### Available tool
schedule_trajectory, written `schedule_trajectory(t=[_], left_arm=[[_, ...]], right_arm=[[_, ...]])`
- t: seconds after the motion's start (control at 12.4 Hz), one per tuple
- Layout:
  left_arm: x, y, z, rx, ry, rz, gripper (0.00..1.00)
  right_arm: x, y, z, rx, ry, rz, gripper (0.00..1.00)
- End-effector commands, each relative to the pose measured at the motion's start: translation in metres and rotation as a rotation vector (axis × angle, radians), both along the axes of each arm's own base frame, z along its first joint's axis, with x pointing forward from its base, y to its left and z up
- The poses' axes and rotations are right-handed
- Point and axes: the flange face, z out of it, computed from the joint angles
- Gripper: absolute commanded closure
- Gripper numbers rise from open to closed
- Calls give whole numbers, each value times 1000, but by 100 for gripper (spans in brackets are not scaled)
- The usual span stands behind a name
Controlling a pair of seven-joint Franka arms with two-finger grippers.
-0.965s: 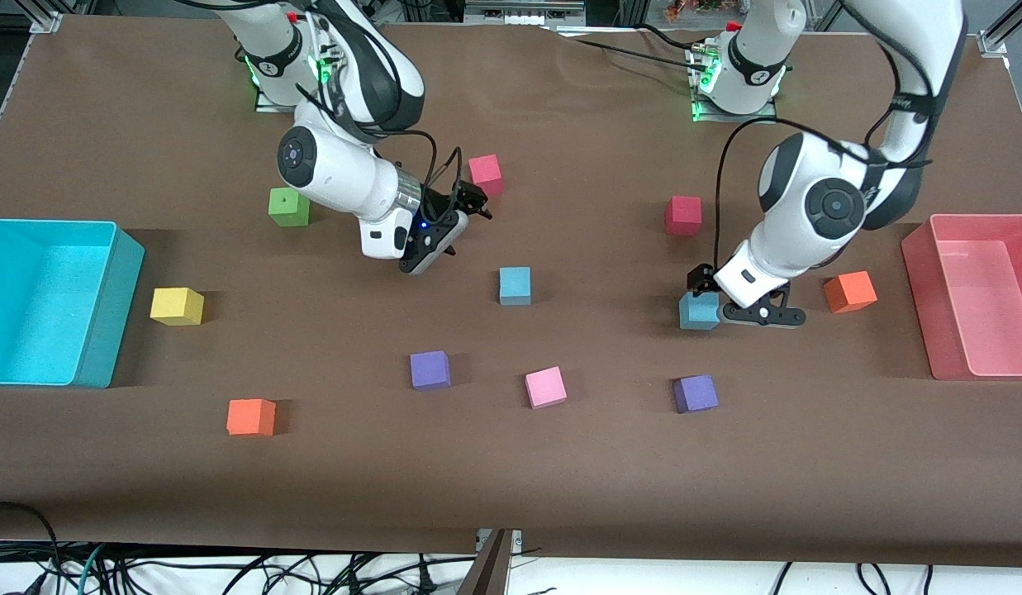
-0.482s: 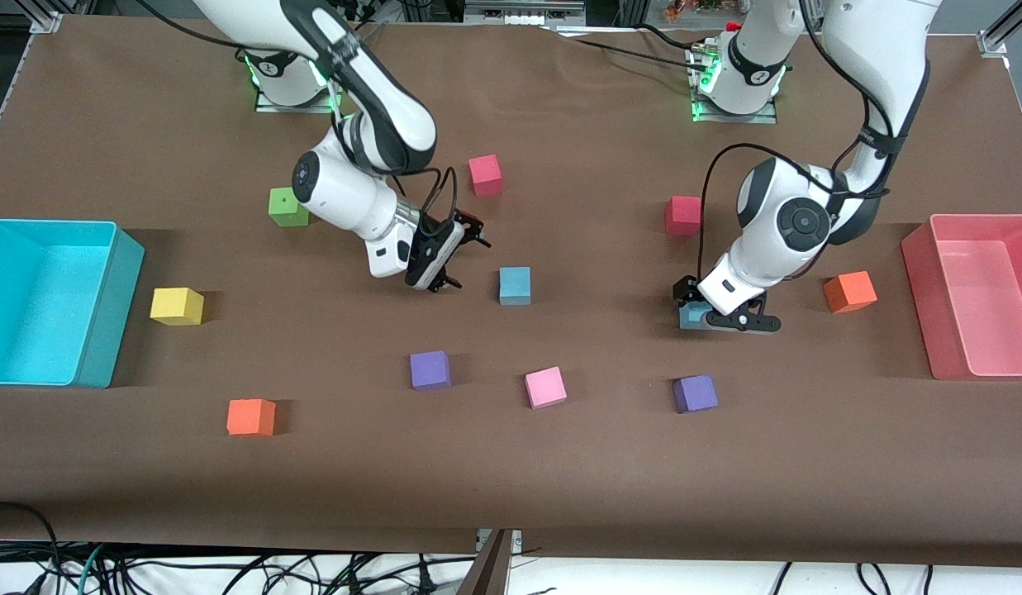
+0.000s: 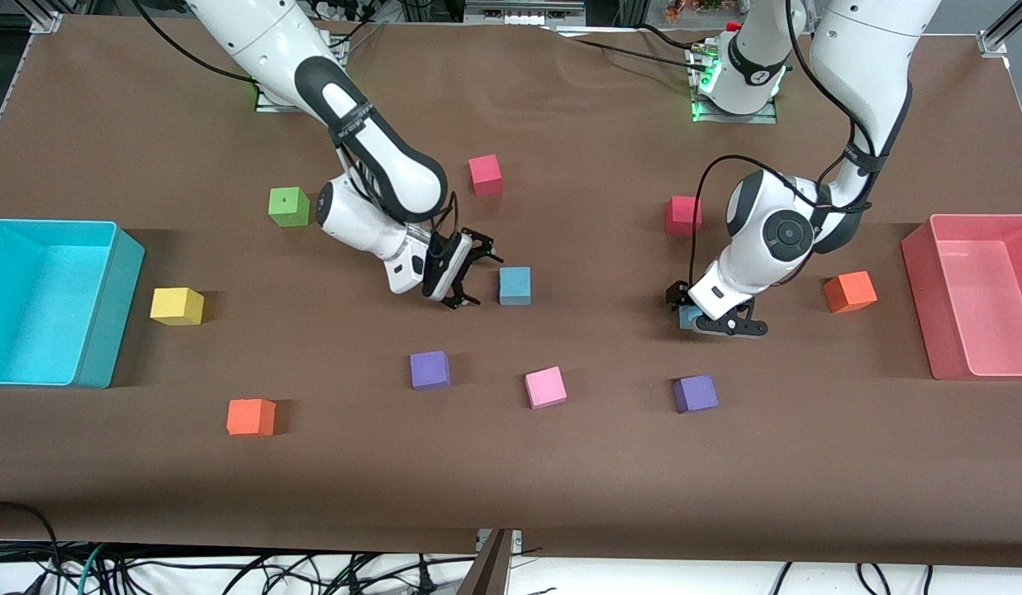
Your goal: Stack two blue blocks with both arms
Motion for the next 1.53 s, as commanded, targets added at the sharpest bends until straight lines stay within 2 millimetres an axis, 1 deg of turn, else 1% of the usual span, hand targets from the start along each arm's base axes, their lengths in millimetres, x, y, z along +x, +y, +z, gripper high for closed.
schedule_trajectory(t=[0.0,0.08,0.16,0.24,0.32,0.4,0.48,0.64,0.72,0.8,0.96,1.13,1.29,1.37,1.45], left_arm=[[2,-1,1,10,-11,-17,100],[3,3,3,14,-10,-15,100],[4,3,9,16,-12,-14,100],[5,3,25,23,1,-7,100],[10,0,49,28,25,-2,100],[18,-7,72,36,55,2,100],[24,-24,93,44,81,20,100],[31,-60,132,18,108,72,100],[30,-81,148,5,116,80,100],[31,-96,160,-9,114,110,100],[24,-145,167,-31,114,169,100],[18,-202,162,-36,117,247,100],[8,-253,141,-27,139,323,100],[1,-275,130,-21,149,337,100],[-3,-292,120,-17,154,344,100]], right_arm=[[-15,17,-18,81,-65,43,0],[-16,15,-21,85,-97,60,0],[-15,14,-21,82,-115,70,0],[-12,11,-19,77,-125,74,0],[-13,13,-19,77,-128,78,0],[-13,13,-19,76,-132,83,0],[-13,12,-20,74,-136,85,0],[-13,11,-22,69,-138,88,0],[-11,8,-22,63,-149,91,0],[-11,7,-24,60,-163,101,0],[-8,3,-25,52,-168,99,0],[-8,1,-26,50,-172,101,0],[-9,-1,-28,45,-172,103,0],[-8,0,-27,47,-172,101,0],[-9,-1,-30,45,-168,103,0]])
